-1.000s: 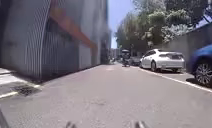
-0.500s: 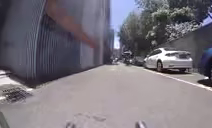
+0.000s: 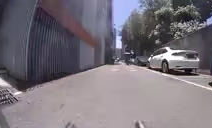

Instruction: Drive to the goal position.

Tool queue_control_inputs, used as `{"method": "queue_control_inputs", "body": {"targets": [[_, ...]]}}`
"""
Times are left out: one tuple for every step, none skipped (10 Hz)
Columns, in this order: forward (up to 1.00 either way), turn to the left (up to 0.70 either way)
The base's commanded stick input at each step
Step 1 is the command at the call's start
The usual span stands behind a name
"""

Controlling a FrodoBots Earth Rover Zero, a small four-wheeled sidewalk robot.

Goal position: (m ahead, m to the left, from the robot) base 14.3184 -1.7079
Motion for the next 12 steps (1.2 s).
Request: {"method": "queue_control_inputs", "body": {"targets": [[0.70, 0.00], [0.70, 0.00], [0.70, 0.00], [0.70, 0.00], [0.70, 0.00], [0.70, 0.00], [0.70, 0.00], [0.70, 0.00], [0.70, 0.00], [0.70, 0.00], [0.70, 0.00], [0.70, 0.00]]}}
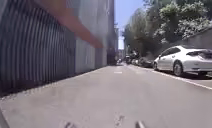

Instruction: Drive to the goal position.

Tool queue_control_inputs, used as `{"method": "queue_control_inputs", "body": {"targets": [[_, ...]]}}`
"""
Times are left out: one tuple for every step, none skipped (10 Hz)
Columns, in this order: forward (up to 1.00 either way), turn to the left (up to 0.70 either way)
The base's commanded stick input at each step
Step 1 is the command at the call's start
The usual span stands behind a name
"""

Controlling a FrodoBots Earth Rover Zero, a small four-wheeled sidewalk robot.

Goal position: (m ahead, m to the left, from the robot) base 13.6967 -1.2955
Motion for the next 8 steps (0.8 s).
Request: {"method": "queue_control_inputs", "body": {"targets": [[0.70, 0.00], [0.70, 0.00], [0.70, 0.00], [0.70, 0.00], [0.70, 0.00], [0.70, 0.00], [0.70, 0.00], [0.70, 0.00]]}}
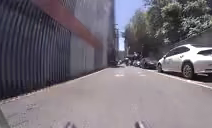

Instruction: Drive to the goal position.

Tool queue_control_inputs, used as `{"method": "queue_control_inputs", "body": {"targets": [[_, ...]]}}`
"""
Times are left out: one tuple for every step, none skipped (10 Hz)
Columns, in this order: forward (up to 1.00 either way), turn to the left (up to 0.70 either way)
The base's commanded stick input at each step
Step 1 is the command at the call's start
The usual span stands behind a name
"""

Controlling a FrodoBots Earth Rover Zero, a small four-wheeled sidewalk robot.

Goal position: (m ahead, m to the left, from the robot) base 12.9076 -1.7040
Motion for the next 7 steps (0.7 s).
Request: {"method": "queue_control_inputs", "body": {"targets": [[0.70, 0.00], [0.70, 0.00], [0.70, 0.00], [0.70, 0.00], [0.70, 0.00], [0.70, 0.00], [0.70, 0.00]]}}
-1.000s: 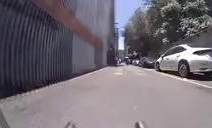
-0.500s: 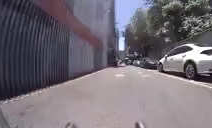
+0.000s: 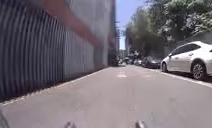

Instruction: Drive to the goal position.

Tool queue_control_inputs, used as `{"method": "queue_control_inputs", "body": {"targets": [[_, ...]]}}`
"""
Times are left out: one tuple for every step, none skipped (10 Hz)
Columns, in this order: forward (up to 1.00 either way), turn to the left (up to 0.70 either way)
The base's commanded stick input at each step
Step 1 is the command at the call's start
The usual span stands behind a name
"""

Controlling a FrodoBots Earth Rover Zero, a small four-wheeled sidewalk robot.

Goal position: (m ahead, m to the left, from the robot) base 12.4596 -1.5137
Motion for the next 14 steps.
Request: {"method": "queue_control_inputs", "body": {"targets": [[0.70, -0.02], [0.70, -0.06], [0.70, -0.13], [0.70, -0.14], [0.70, -0.09], [0.70, -0.04], [0.70, 0.00], [0.70, 0.00], [0.70, 0.00], [0.70, 0.00], [0.70, 0.00], [0.70, 0.00], [0.70, 0.00], [0.70, 0.00]]}}
